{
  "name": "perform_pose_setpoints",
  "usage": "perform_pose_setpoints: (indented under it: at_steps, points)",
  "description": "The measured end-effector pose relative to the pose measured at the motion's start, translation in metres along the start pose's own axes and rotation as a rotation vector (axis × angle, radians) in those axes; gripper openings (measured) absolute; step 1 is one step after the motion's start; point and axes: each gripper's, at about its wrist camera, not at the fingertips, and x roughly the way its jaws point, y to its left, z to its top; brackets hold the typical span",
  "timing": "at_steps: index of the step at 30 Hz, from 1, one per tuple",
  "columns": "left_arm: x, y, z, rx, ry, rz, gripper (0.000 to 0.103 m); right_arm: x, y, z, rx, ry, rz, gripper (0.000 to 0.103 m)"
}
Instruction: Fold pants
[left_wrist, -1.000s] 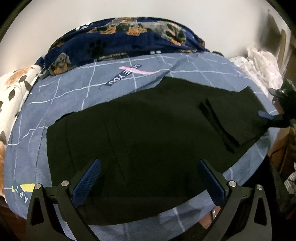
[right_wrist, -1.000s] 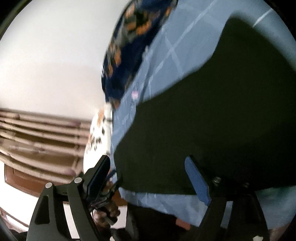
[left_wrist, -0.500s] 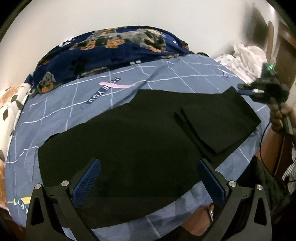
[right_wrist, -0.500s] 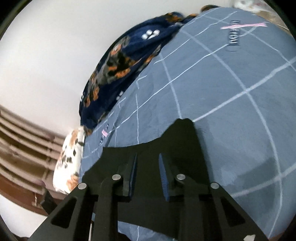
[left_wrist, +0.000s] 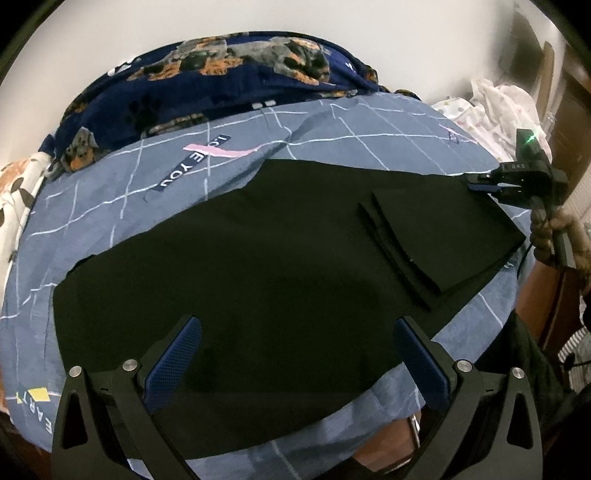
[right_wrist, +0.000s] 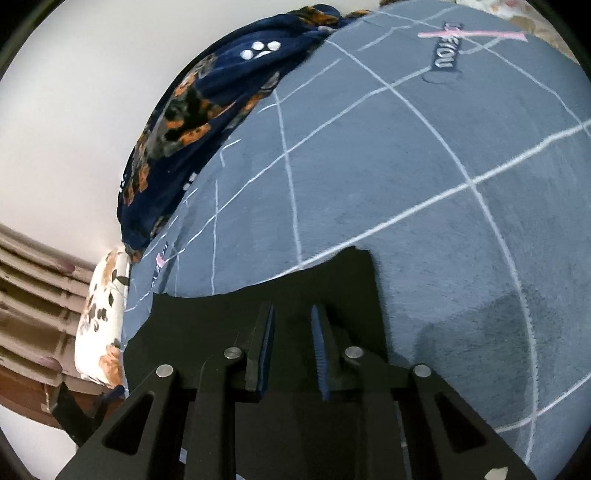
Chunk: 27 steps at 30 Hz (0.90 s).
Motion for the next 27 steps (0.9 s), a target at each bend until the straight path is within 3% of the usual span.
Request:
perform_pose_setpoints:
  at_steps: [8, 10, 17, 19, 23, 27]
  points:
    - [0.001, -0.004, 0.004, 0.011, -0.001, -0.007, 0.103, -0.015, -0.012, 0.005, 0.063, -0.065, 0.149, 0.022]
    - [0.002, -0.003, 0.004, 0.009, 0.002, -0.008, 0.103, -0.016, -0.018, 0.008, 0.075, -0.069, 0.143, 0.022]
    - [0.002, -0.004, 0.003, 0.002, 0.006, -0.004, 0.103, -0.007, -0.045, 0.005, 0.161, -0.045, 0.189, 0.012]
    - [0.001, -0.004, 0.003, 0.005, 0.005, 0.003, 0.103, -0.013, -0.042, 0.003, 0.148, -0.061, 0.189, 0.02]
    - [-0.003, -0.002, 0.003, -0.002, -0.016, -0.004, 0.103, -0.042, -0.033, -0.013, 0.093, -0.114, 0.256, 0.02]
    - [-0.002, -0.002, 0.004, -0.017, -0.014, -0.018, 0.103, -0.06, -0.029, -0.042, 0.048, -0.103, 0.301, 0.02]
